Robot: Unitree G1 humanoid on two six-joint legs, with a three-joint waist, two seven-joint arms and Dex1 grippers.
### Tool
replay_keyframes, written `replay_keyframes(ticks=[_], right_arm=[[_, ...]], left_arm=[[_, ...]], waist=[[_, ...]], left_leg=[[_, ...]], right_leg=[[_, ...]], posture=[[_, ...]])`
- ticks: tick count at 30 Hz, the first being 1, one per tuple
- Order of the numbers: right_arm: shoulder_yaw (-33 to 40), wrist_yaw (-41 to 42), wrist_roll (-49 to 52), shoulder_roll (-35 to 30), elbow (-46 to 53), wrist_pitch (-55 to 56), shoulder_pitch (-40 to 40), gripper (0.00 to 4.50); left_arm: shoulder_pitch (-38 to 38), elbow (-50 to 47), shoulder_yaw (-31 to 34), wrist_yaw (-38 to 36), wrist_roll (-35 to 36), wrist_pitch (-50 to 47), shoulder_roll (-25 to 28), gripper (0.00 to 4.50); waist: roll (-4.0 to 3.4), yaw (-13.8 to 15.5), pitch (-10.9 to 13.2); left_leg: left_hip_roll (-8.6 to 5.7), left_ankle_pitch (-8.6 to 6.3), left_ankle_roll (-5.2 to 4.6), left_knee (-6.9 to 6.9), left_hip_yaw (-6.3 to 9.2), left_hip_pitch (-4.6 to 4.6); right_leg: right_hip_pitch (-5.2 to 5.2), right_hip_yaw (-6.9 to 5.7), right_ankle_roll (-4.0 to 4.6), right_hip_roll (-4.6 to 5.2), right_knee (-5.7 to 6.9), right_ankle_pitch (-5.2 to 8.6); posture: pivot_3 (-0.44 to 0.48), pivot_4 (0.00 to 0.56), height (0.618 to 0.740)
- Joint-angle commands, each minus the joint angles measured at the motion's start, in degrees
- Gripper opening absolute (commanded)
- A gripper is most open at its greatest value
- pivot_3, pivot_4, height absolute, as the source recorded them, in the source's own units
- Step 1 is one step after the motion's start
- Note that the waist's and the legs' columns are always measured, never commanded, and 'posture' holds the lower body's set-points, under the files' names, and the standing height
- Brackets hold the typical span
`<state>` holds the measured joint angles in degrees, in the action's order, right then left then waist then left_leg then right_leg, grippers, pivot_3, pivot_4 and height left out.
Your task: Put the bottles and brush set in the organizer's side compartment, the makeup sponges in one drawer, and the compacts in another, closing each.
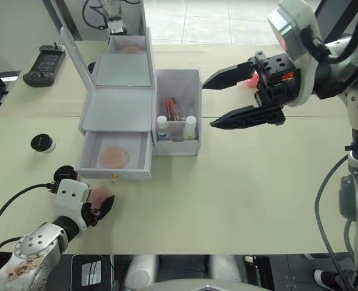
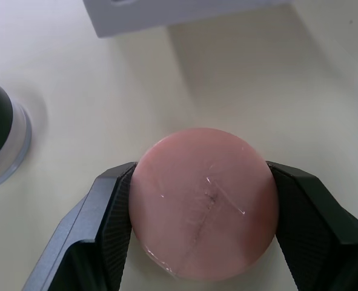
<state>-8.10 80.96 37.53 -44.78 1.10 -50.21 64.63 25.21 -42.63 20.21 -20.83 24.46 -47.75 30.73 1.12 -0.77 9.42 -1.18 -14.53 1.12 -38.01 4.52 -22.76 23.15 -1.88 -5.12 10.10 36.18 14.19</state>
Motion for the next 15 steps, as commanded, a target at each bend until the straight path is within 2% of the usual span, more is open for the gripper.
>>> replay_keyframes(ticks=[1,5,7,10,13,15], right_arm=[[1.4,0.1,0.1,0.8,0.4,1.3,2.7,4.50],[0.4,1.8,-0.5,1.9,-0.9,2.0,3.5,4.50],[0.0,2.8,-0.8,2.3,-1.6,2.4,3.7,4.50],[-0.8,3.9,-2.1,3.2,-3.3,4.1,4.4,4.50],[-0.9,4.6,-2.6,3.9,-4.4,5.2,4.7,4.50],[-1.0,4.7,-2.9,4.3,-4.4,5.7,4.5,4.50]], left_arm=[[2.3,-0.4,4.5,-0.6,0.8,-0.8,0.1,2.96],[3.1,-0.1,15.2,-4.7,4.1,1.5,2.1,2.96],[3.4,-0.1,20.6,-11.3,5.2,5.8,6.3,2.96],[-1.1,3.8,32.9,-19.1,12.2,6.4,14.0,2.96],[-6.1,7.0,37.6,-23.6,17.4,4.9,20.9,2.96],[-10.9,8.3,37.5,-25.0,22.3,2.8,25.0,2.96]], waist=[[0.00,-0.1,0.0],[0.00,-0.2,0.0],[0.04,0.0,0.0],[0.05,0.5,0.0],[0.04,0.4,0.0],[0.04,0.2,0.0]], left_leg=[[0.00,0.00,0.00,0.00,0.00,0.00],[0.00,0.00,0.00,0.03,0.00,-0.02],[0.01,0.00,0.00,0.04,0.01,-0.02],[0.01,0.04,0.07,0.02,0.04,-0.08],[0.00,0.05,0.08,0.01,0.06,-0.08],[0.01,0.05,0.09,0.03,0.07,-0.08]], right_leg=[[0.01,0.00,0.00,0.00,0.00,0.00],[0.08,0.00,0.00,0.00,0.00,0.00],[0.07,-0.03,0.00,0.00,0.00,0.00],[0.01,-0.09,0.00,0.00,-0.07,0.00],[-0.01,-0.11,0.00,0.00,-0.07,0.00],[0.01,-0.13,0.00,0.00,-0.02,0.00]], posture=[[0.000,0.150,0.740],[0.000,0.150,0.740],[0.000,0.150,0.740],[0.000,0.150,0.740],[0.000,0.150,0.740],[0.000,0.150,0.740]])
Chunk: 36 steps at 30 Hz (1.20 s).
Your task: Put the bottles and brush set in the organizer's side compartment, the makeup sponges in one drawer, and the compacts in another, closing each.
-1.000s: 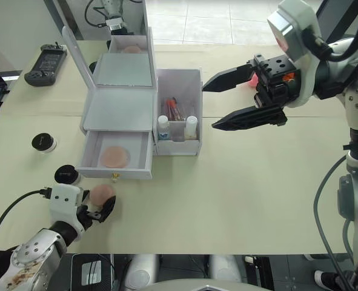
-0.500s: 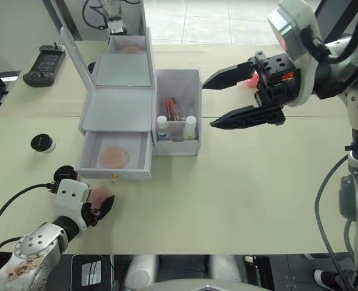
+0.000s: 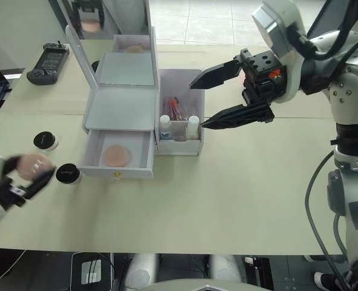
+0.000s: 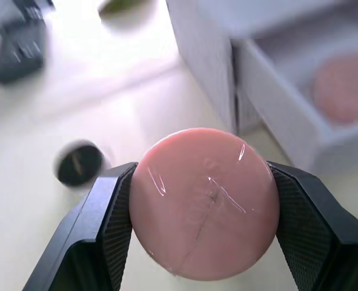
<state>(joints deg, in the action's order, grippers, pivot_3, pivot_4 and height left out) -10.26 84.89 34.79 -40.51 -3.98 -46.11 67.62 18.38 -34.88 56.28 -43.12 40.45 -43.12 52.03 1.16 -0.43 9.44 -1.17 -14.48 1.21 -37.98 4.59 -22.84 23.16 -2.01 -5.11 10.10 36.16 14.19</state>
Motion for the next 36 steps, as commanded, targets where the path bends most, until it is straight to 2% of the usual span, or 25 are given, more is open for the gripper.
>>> replay_keyframes(ticks=[1,4,9,13,19,24,36], right_arm=[[1.3,0.6,-0.2,0.1,0.8,1.6,1.4,4.50],[2.2,-0.1,0.0,-0.5,1.9,1.2,0.6,4.50],[4.0,-2.0,1.1,-2.6,5.6,-0.6,-2.0,4.50],[6.0,-4.4,2.1,-4.1,8.4,-2.0,-4.1,4.50],[8.9,-7.8,4.9,-5.8,13.0,-5.4,-7.0,4.50],[10.0,-8.9,6.1,-7.4,14.0,-6.4,-7.8,4.50],[9.2,-10.3,5.9,-7.3,14.2,-6.1,-7.6,4.50]], left_arm=[[-6.7,1.1,0.1,-2.8,8.9,-3.1,5.6,2.96],[-12.3,1.3,-6.5,-3.3,12.5,-4.7,9.1,2.96],[-17.3,3.6,-21.9,-6.3,5.9,1.7,11.1,2.96],[-26.7,8.3,-35.2,-8.6,1.3,4.7,11.0,2.96],[-35.4,14.1,-45.9,-13.8,-2.7,6.9,9.5,2.96],[-37.9,16.2,-48.5,-16.9,-3.7,7.2,9.2,2.96],[-40.9,17.0,-52.1,-17.9,-6.5,6.6,6.0,2.96]], waist=[[-0.01,-0.3,0.0],[-0.01,-0.8,0.0],[-0.01,-1.7,0.0],[0.00,-1.9,0.0],[0.01,-2.0,0.0],[0.02,-2.1,0.0],[0.03,-2.0,0.0]], left_leg=[[0.00,0.01,0.01,0.01,0.01,-0.01],[0.00,0.03,0.06,0.06,0.02,0.00],[0.00,0.16,0.28,0.12,0.01,0.02],[0.00,0.15,0.25,0.12,0.02,0.01],[-0.01,0.16,0.27,0.11,0.03,0.01],[-0.01,0.15,0.26,0.11,0.02,0.00],[-0.01,0.15,0.26,0.08,0.02,-0.02]], right_leg=[[0.02,0.00,0.00,0.00,0.05,0.00],[0.03,0.01,0.00,0.00,0.24,0.00],[0.13,0.02,-0.01,0.00,0.48,0.00],[0.14,0.01,-0.01,0.00,0.51,0.00],[0.14,0.00,-0.02,0.00,0.51,0.01],[0.16,0.01,-0.03,0.00,0.51,0.01],[0.14,0.01,-0.04,0.00,0.52,0.02]], posture=[[0.000,0.150,0.740],[0.000,0.150,0.740],[0.000,0.150,0.740],[0.000,0.150,0.740],[0.000,0.150,0.740],[0.000,0.150,0.740],[0.000,0.150,0.740]])
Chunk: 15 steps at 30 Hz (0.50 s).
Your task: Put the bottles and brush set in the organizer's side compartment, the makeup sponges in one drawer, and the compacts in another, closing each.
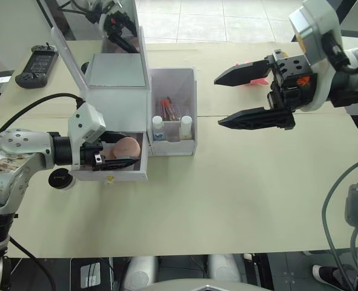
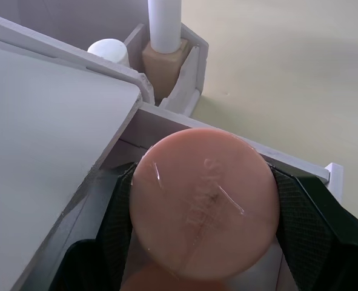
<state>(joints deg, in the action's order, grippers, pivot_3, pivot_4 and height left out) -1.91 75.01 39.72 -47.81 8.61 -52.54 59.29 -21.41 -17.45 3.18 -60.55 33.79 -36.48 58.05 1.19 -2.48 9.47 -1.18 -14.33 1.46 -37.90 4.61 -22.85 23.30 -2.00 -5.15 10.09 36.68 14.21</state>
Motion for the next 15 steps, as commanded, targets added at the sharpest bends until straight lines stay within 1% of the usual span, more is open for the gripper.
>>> replay_keyframes(ticks=[1,3,4,7,10,13,15], right_arm=[[0.8,-0.6,1.0,0.1,1.7,0.4,0.8,4.50],[0.6,-1.1,0.9,0.5,1.7,0.3,1.1,4.50],[0.5,-1.2,0.9,0.6,1.8,0.3,1.1,4.50],[0.3,-1.5,1.0,1.0,2.2,0.1,1.2,4.50],[0.2,-1.5,1.0,0.9,2.4,0.0,1.2,4.50],[0.2,-1.5,1.1,0.9,2.6,-0.1,1.1,4.50],[0.3,-1.4,1.2,0.8,2.7,-0.1,1.0,4.50]], left_arm=[[-1.4,-0.3,1.1,-0.4,0.3,-0.4,-0.3,2.96],[-1.9,-0.1,1.6,0.0,1.2,-1.7,-0.7,2.96],[-2.0,-0.2,1.8,0.0,1.3,-2.0,-0.8,3.68],[-2.0,-1.2,3.2,-1.4,3.1,-4.1,0.2,4.49],[-2.3,-2.6,5.1,-4.0,5.2,-5.9,2.9,4.49],[-4.4,-2.7,8.4,-4.8,8.2,-8.2,5.1,4.49],[-5.3,-2.7,10.0,-5.2,8.9,-8.7,6.5,4.49]], waist=[[0.00,0.0,0.0],[0.00,0.0,0.0],[0.00,0.0,0.0],[0.00,0.0,0.0],[0.02,0.0,0.0],[0.02,0.0,0.0],[0.02,0.0,0.0]], left_leg=[[0.00,0.00,0.00,0.00,0.00,0.00],[0.00,0.00,0.00,0.00,0.00,0.00],[0.00,0.00,0.00,0.00,0.00,0.00],[0.00,0.01,0.01,0.00,0.00,0.00],[0.00,0.02,0.02,-0.01,0.01,-0.01],[0.00,0.01,0.01,-0.01,0.02,0.00],[0.00,0.01,0.01,-0.01,0.03,0.00]], right_leg=[[0.00,0.00,0.00,0.00,0.00,0.00],[0.00,0.00,0.00,0.00,0.00,0.00],[0.00,0.00,0.00,0.00,0.00,0.00],[0.00,0.00,0.00,0.00,0.01,0.00],[0.00,0.00,0.00,0.00,0.01,0.00],[0.00,0.00,0.00,0.00,0.02,0.00],[0.00,-0.01,-0.01,0.00,0.02,0.00]], posture=[[0.000,0.150,0.740],[0.000,0.150,0.740],[0.000,0.150,0.740],[0.000,0.150,0.740],[0.000,0.150,0.740],[0.000,0.150,0.740],[0.000,0.150,0.740]])
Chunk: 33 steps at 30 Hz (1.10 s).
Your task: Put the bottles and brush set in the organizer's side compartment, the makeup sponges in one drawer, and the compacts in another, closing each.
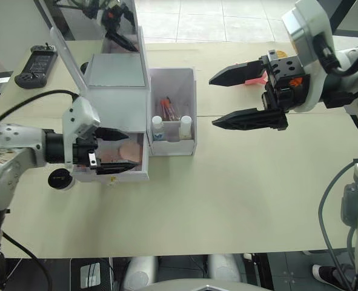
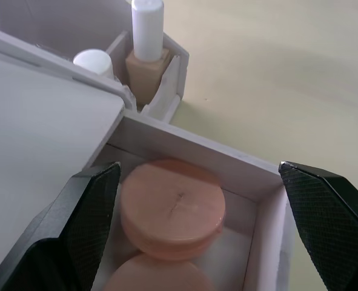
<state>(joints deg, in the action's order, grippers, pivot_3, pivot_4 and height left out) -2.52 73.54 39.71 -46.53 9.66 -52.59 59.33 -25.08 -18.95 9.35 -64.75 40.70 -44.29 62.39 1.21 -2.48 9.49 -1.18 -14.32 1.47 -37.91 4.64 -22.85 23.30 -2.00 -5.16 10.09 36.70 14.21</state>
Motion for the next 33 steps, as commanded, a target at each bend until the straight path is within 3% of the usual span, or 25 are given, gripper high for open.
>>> replay_keyframes(ticks=[1,6,14,21,33], right_arm=[[0.9,0.1,1.3,-0.5,1.7,-0.1,0.8,4.50],[0.9,0.4,1.2,-0.6,1.4,0.3,0.7,4.50],[0.7,0.8,0.8,-0.3,0.7,0.9,0.9,4.50],[1.0,0.7,0.6,-0.5,0.8,1.0,0.6,4.50],[1.6,-0.5,0.7,-0.8,1.7,1.3,-0.1,4.50]], left_arm=[[-2.0,-1.1,4.5,-0.9,1.9,-0.9,2.8,4.49],[-0.3,0.0,6.8,-2.0,0.3,0.8,5.3,4.49],[7.4,0.8,5.8,-3.8,-6.2,8.2,5.9,2.12],[7.9,3.1,1.7,-3.6,-10.9,12.3,4.3,0.04],[3.8,6.2,-6.7,-4.6,-14.7,14.9,-0.1,0.01]], waist=[[0.00,0.0,0.0],[0.00,-0.1,0.0],[-0.01,0.0,0.0],[-0.01,0.0,0.0],[-0.01,0.0,0.0]], left_leg=[[0.00,0.00,0.00,0.00,0.00,0.00],[0.00,0.00,0.01,0.00,-0.01,0.01],[0.00,-0.02,-0.04,0.01,-0.01,-0.01],[0.00,-0.03,-0.05,0.01,-0.02,0.00],[0.00,-0.02,-0.03,0.00,-0.02,0.01]], right_leg=[[-0.01,0.00,0.00,0.00,0.00,0.00],[0.00,0.00,0.00,0.00,0.02,0.00],[0.01,0.00,-0.01,0.00,0.02,0.00],[0.00,0.00,-0.01,0.00,0.03,0.00],[0.01,0.00,-0.01,0.00,0.06,0.00]], posture=[[0.000,0.150,0.740],[0.000,0.150,0.740],[0.000,0.150,0.740],[0.000,0.150,0.740],[0.000,0.150,0.740]])
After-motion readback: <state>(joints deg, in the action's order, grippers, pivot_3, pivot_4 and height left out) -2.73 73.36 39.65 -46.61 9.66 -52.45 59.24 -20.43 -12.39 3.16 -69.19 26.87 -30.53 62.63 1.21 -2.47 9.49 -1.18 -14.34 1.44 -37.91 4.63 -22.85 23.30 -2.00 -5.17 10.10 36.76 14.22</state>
